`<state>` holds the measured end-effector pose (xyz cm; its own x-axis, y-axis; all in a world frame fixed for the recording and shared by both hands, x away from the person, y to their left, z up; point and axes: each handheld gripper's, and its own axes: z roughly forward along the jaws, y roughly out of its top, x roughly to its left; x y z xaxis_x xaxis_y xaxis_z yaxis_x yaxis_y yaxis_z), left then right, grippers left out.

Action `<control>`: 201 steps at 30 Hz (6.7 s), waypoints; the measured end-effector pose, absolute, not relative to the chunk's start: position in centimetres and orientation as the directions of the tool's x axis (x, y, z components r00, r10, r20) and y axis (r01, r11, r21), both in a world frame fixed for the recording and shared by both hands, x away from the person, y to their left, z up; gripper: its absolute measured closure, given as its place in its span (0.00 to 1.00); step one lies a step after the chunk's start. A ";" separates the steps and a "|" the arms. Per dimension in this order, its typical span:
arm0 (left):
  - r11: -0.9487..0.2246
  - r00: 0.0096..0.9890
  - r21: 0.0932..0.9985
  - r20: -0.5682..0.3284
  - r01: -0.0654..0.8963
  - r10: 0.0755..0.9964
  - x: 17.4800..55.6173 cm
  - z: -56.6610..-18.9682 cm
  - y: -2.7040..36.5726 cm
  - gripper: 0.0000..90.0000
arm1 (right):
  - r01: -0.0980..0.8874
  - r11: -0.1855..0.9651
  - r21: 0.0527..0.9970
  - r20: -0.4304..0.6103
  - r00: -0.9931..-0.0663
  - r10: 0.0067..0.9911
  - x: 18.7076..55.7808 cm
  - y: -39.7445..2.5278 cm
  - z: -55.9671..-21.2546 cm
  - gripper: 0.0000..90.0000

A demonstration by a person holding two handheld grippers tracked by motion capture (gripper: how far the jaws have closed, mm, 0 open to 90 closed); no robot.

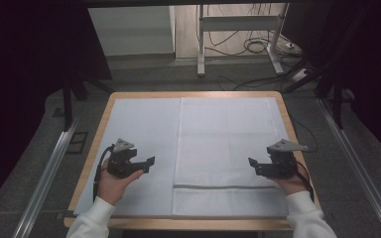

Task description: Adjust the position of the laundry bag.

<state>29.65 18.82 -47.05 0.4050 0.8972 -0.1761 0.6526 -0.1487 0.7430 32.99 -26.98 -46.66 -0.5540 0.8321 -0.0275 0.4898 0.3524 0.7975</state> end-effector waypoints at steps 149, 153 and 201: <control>-0.287 0.533 0.608 -0.270 0.740 0.802 32.0 -52.3 10.3 1.00 | 0.799 0.253 0.545 0.039 -0.326 0.945 36.0 -34.7 -49.3 0.49; -0.293 0.536 0.604 -0.269 0.741 0.800 32.0 -52.3 10.3 1.00 | 0.804 0.256 0.537 0.042 -0.329 0.944 36.1 -34.7 -49.5 0.52; -0.266 0.519 0.617 -0.275 0.741 0.809 32.1 -52.1 11.5 1.00 | 0.745 0.355 0.565 -0.021 -0.418 0.908 35.7 -33.0 -49.4 0.97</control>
